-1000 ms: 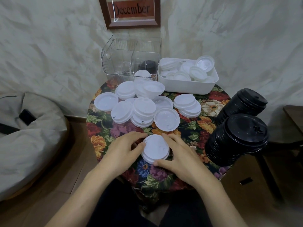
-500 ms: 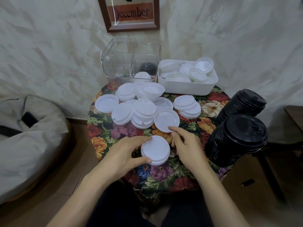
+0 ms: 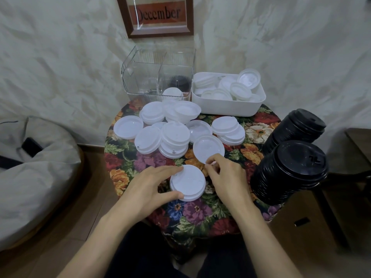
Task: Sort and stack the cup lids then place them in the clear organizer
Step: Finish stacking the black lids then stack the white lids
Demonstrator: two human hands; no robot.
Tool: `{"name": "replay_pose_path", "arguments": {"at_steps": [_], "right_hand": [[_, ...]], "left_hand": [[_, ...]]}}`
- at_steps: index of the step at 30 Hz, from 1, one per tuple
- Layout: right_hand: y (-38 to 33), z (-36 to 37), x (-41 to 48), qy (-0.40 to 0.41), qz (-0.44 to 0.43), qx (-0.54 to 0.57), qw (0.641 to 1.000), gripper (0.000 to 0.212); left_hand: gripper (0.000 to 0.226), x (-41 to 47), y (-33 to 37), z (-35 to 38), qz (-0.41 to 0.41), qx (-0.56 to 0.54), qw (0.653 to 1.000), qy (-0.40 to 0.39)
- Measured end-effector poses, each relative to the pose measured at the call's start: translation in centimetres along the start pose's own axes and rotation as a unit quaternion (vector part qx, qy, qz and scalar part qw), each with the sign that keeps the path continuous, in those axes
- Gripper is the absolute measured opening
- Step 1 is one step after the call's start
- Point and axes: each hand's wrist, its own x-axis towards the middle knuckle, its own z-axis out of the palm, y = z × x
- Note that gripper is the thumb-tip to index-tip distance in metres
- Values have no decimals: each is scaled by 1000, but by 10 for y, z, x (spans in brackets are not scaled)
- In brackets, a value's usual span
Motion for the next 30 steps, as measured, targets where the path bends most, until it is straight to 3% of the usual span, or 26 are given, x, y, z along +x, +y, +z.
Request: {"name": "replay_pose_path", "arguments": {"at_steps": [5,11,17,20,23,30], "right_hand": [[-8,-7,-9,104,-23,149,983,8],[-20,-19,-20,41,41,408,911,6],[-22,-22,-23,-15,134,530,837,13],[-15,-16,-23,-42,139,475,868,23],[-11,-10,-24,-53,123,416,900,18],[-6,-7,-32,-82,95,237,963,45]], "left_hand": [[83,0,-1,3,-10,20,1000,-1],[86,3,3,5,-29,45,999,-2],[78,1,2,7,-20,37,999,8],[80,1,1,9,-25,28,999,16],[83,1,1,11,-27,13,999,25],[87,0,-1,13,-24,-4,999,30]]}}
